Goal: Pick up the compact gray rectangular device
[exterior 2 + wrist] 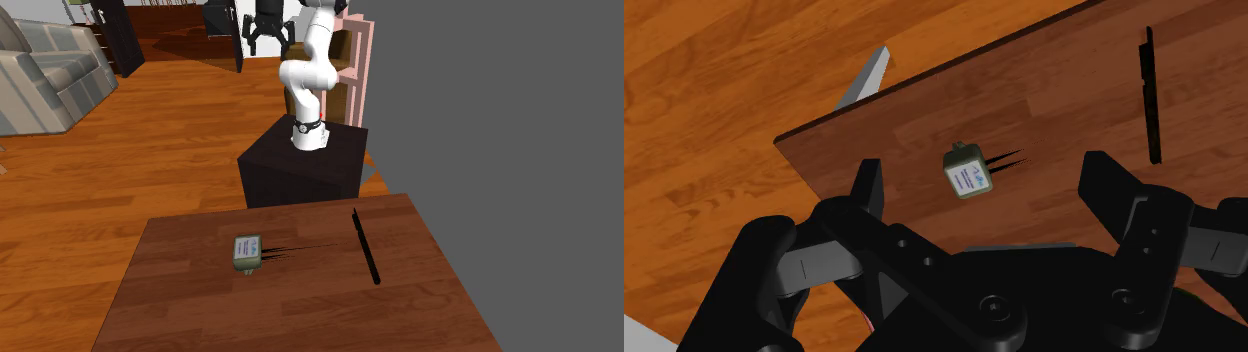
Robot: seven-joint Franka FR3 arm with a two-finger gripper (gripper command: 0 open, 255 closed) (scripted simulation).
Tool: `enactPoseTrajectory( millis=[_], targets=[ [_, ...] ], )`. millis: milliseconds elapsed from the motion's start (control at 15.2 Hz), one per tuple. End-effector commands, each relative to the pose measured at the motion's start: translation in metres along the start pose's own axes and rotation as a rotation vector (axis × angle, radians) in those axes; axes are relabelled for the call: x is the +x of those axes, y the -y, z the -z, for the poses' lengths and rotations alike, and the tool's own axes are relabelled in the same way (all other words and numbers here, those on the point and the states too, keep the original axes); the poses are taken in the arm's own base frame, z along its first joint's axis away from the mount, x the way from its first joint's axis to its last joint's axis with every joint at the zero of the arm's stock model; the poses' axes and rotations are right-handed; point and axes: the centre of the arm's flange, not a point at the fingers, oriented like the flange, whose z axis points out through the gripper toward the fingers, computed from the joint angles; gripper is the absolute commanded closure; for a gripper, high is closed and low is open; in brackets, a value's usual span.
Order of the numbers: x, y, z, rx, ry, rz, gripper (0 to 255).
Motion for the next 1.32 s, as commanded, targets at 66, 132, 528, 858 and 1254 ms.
enactPoseTrajectory(
  millis=[66,132,528,858,1254],
  targets=[
    [0.003,0.005,-0.012,0.003,0.001,-0.026,0],
    [0.006,0.011,-0.023,0.006,0.002,-0.052,0],
    [0.026,0.042,-0.092,0.022,0.008,-0.210,0],
    [0.047,0.067,-0.149,0.036,0.014,-0.341,0],
    [0.075,0.093,-0.217,0.053,0.020,-0.498,0]
  ],
)
